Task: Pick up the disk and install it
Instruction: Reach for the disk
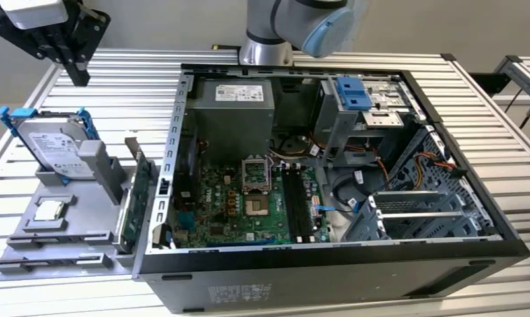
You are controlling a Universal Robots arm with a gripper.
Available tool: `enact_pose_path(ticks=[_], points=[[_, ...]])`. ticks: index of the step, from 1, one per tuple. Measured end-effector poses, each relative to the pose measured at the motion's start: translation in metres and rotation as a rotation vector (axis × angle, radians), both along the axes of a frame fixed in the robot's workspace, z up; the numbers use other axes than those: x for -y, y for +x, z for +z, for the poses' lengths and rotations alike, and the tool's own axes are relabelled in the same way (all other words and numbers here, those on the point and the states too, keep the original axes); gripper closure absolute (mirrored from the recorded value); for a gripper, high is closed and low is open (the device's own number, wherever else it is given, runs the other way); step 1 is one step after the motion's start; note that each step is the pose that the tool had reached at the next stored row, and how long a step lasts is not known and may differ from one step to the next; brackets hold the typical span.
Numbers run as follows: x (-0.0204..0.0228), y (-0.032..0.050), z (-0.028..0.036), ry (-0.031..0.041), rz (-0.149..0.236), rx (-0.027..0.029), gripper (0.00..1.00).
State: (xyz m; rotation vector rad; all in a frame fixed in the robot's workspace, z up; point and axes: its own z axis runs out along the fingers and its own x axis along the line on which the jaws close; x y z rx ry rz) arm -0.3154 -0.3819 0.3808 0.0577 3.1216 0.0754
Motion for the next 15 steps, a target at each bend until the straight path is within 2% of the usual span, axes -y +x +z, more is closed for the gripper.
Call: enact_pose_path(ticks=[4, 15], points=[[-0.0024, -0.0096, -0.0007, 0.0, 0.006, 0.0001, 1.0], [-0.0025, -0.0459, -0.0027, 0.0001, 0.025, 0.0001, 1.0]])
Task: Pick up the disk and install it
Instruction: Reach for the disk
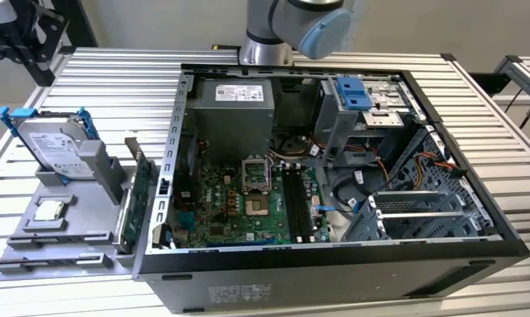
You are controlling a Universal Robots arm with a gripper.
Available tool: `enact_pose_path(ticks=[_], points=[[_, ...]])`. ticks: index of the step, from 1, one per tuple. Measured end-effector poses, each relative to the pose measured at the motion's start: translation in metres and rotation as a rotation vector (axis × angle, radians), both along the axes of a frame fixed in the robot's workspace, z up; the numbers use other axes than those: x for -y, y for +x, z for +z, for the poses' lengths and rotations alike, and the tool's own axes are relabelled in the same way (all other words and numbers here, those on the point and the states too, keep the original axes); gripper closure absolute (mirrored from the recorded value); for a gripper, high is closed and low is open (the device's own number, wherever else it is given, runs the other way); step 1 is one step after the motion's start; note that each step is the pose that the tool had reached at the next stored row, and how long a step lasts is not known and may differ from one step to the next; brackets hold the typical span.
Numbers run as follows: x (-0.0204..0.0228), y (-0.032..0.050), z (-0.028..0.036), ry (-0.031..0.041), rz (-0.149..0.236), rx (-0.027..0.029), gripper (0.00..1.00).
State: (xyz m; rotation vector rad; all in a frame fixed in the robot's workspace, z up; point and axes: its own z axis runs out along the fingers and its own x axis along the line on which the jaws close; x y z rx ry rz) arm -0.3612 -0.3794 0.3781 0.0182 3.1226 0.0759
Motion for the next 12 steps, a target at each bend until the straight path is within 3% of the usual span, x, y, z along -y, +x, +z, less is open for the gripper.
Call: enact_pose_path(ticks=[12], points=[[0.0001, -0.0271, -0.0049, 0.0, 0.052, 0.0001, 1.0]])
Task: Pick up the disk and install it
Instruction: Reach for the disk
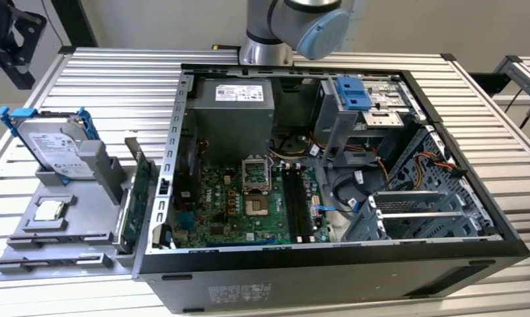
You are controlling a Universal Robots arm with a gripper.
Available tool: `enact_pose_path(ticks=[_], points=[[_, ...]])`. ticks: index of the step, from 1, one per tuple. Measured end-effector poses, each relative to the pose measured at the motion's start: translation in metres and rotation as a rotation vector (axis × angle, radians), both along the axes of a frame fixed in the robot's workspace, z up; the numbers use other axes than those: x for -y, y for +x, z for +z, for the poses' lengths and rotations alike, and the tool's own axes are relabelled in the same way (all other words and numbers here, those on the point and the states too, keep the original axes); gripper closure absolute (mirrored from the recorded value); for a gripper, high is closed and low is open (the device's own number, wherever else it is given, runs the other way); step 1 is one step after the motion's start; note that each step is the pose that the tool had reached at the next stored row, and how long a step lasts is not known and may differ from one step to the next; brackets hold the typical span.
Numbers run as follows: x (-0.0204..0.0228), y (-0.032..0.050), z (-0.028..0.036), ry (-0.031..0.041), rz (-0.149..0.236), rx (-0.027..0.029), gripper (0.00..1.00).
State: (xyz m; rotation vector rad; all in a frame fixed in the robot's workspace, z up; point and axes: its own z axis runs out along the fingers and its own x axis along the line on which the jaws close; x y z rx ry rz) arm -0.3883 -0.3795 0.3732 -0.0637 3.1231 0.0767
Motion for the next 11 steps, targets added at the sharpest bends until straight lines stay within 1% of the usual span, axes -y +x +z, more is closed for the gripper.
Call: enact_pose_path(ticks=[7, 8, 11], points=[[0.0, -0.0214, -0.0014, -0.0001, 0.016, -0.0001, 1.0], [0.0, -0.0232, -0.0015, -0.0001, 0.016, -0.0003, 1.0], [0.0003, -0.0235, -0.0016, -0.0001, 0.016, -0.0001, 1.0]])
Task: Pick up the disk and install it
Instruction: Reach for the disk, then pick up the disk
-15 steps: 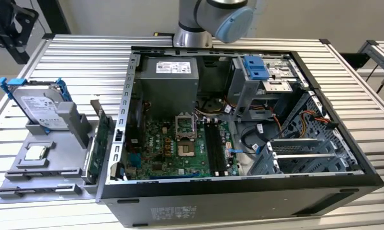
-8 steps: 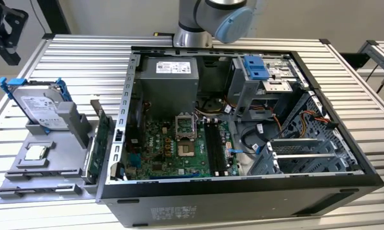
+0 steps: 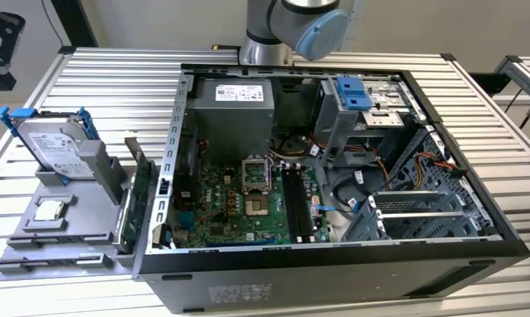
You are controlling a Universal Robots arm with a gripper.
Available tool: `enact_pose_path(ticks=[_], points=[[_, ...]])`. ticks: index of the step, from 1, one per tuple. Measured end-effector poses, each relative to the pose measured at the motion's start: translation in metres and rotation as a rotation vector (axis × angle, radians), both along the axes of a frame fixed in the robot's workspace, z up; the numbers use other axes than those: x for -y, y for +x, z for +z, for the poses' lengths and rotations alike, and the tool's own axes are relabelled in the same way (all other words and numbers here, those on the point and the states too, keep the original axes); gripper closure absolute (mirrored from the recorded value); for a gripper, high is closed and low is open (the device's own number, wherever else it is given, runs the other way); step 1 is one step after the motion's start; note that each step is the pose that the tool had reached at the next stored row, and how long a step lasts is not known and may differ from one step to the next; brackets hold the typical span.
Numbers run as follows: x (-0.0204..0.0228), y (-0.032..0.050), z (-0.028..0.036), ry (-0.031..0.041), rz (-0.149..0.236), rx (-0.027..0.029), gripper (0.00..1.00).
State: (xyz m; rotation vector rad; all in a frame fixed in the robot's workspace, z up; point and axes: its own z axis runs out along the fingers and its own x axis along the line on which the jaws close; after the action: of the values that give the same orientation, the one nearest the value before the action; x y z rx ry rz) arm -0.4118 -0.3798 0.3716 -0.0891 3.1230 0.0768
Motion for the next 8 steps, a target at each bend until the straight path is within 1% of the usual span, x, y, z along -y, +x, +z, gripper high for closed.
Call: enact_pose_path(ticks=[8], points=[[0.0029, -0.0004, -0.0001, 0.0, 0.0, 0.0, 1.0]])
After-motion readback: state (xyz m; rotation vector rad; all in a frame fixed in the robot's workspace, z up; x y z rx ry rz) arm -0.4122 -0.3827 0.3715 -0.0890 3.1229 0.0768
